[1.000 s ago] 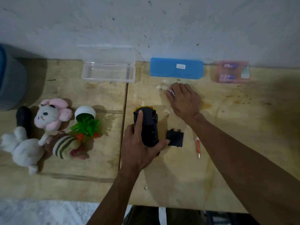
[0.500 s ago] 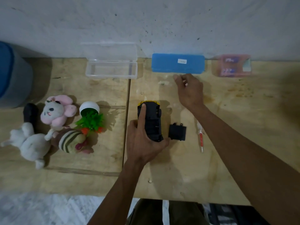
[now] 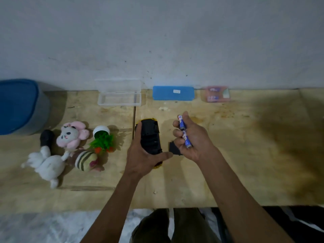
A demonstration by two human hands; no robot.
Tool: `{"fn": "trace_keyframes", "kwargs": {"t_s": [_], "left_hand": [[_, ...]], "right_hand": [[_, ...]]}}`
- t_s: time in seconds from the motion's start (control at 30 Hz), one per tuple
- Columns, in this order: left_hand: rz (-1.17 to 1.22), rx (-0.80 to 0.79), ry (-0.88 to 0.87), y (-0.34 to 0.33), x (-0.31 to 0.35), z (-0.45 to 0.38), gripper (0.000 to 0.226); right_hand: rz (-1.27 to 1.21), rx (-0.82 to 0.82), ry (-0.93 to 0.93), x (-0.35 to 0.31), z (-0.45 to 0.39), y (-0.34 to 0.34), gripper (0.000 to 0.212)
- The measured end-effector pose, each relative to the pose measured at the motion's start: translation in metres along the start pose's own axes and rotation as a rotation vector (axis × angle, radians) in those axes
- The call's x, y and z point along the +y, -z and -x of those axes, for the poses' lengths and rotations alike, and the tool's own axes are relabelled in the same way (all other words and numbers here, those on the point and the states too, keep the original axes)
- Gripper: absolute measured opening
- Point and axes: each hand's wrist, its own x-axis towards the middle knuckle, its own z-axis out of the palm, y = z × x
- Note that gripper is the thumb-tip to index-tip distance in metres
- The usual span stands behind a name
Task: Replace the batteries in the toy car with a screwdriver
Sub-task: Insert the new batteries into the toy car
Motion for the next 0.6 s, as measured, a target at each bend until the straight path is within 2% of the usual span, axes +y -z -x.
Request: {"fn": "trace_keyframes", "kwargs": {"t_s": [0.13, 0.27, 0.43, 0.6], "left_hand": [[0.055, -0.046, -0.076, 0.011, 0.036, 0.016, 0.136], [0.027, -0.045, -0.178, 0.02, 0.063, 0.025, 0.117], [0.048, -0.088, -0.251, 0.026, 0.078, 0.036, 0.119], [0.048, -0.131, -0.238, 0.033, 0.074, 0.043, 0.138]], "right_hand": [[0.05, -0.015, 0.026, -0.008, 0.044, -0.015, 0.039], [0.103, -0.021, 0.046, -0.012, 0.075, -0.025, 0.032], [0.169, 0.014, 0.107, -0.01, 0.1, -0.03, 0.039], [0.316, 0.108, 0.252, -0.007, 0.104, -0.029, 0.035]]}}
